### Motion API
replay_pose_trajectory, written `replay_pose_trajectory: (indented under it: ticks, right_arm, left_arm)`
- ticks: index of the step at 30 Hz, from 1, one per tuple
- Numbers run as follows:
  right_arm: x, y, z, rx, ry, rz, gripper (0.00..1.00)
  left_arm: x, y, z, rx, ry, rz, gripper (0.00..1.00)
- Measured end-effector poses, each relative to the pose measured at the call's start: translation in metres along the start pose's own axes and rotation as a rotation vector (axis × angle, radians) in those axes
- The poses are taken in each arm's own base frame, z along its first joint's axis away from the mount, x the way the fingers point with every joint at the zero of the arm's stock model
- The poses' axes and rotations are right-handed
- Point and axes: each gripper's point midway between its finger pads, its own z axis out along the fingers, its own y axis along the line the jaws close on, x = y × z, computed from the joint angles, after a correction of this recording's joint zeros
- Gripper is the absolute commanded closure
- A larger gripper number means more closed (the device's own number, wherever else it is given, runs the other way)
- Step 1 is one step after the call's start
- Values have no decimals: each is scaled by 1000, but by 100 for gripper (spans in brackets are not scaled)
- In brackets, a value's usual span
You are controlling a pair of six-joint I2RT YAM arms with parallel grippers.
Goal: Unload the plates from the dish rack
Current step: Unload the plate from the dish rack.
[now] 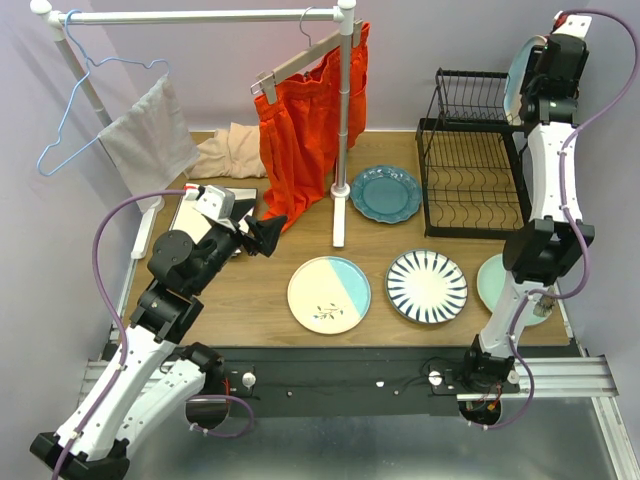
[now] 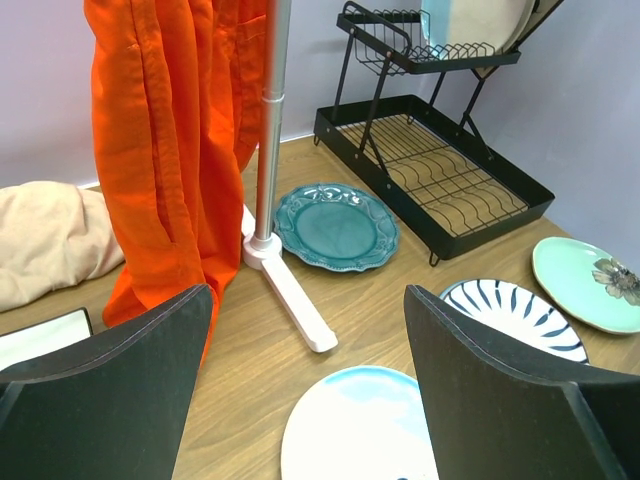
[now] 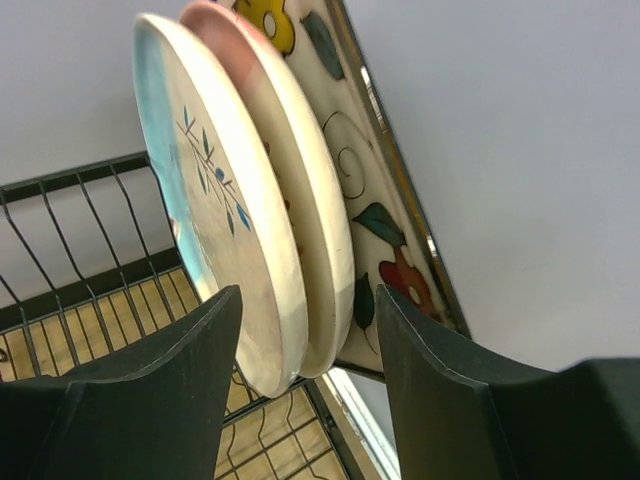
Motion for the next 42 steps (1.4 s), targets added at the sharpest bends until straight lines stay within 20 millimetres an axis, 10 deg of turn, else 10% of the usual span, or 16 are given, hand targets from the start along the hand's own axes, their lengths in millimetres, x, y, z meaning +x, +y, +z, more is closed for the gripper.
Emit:
replay_pose_trajectory:
  ticks: [19, 42]
  right_arm:
    - [-11, 11, -4, -70, -35, 38, 43]
    - [23, 29, 24, -82, 14, -22, 43]
  left_arm:
    - [0, 1, 0, -1, 0, 0, 13]
    - [4, 4, 3, -8, 14, -1, 13]
